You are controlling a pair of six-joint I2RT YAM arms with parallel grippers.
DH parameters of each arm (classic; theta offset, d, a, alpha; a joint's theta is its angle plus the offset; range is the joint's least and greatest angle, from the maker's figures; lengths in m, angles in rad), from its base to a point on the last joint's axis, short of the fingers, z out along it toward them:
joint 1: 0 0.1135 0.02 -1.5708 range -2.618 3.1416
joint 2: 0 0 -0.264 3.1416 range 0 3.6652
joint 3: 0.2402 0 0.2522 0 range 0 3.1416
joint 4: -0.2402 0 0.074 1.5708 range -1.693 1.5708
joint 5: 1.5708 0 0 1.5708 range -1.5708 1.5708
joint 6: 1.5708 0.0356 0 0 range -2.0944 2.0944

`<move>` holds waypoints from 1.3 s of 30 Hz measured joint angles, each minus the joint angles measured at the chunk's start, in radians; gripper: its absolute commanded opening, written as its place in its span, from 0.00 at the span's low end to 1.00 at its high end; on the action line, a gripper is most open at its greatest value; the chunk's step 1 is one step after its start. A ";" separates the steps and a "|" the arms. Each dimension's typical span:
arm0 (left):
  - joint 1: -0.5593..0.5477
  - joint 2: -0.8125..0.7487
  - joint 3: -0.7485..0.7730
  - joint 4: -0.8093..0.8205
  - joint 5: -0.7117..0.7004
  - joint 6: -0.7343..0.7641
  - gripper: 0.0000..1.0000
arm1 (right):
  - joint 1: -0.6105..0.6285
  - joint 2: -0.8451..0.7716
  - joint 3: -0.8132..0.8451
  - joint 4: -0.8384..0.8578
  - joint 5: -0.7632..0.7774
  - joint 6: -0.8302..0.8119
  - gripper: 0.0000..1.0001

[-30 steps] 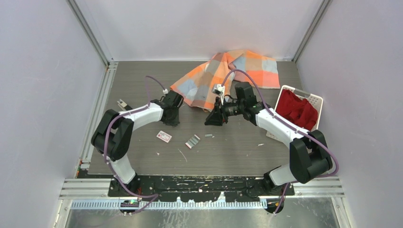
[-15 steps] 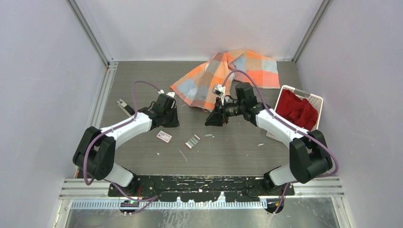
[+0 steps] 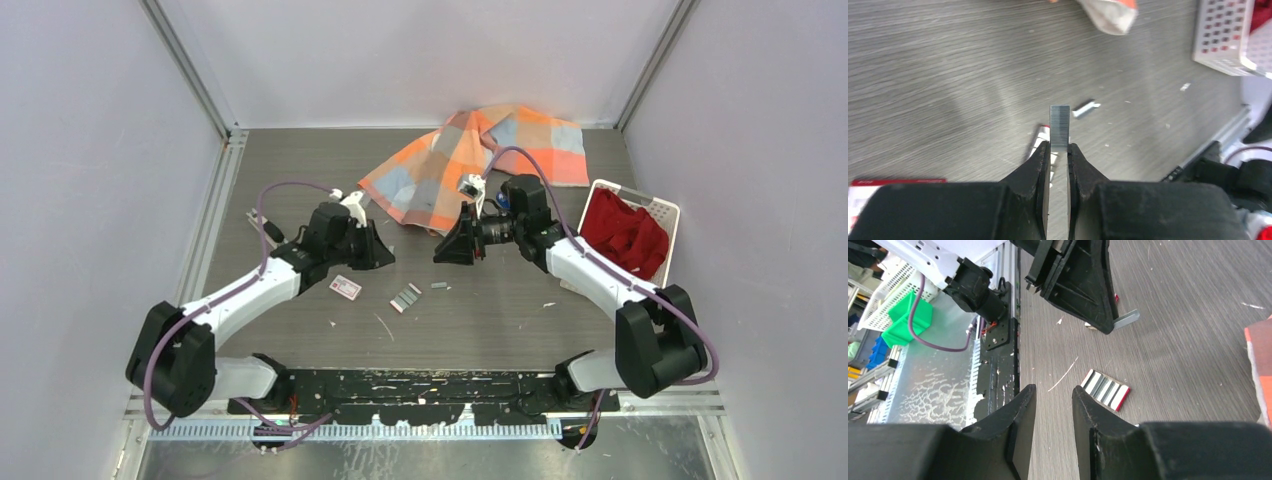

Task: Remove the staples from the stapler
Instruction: Pick up the staple from the center of the board.

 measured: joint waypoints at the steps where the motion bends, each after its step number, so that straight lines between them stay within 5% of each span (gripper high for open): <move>1: 0.000 -0.014 -0.006 0.013 0.018 -0.006 0.07 | -0.005 -0.006 -0.005 0.019 -0.008 0.016 0.39; 19: 0.000 -0.222 -0.137 0.531 0.404 -0.245 0.07 | -0.023 -0.072 -0.123 0.586 -0.116 0.546 0.65; 28: -0.021 -0.226 -0.143 0.676 0.487 -0.323 0.07 | -0.023 -0.094 -0.130 0.760 -0.118 0.716 0.63; 39: -0.077 -0.223 -0.143 0.715 0.508 -0.341 0.07 | -0.023 -0.094 -0.151 0.770 -0.092 0.745 0.61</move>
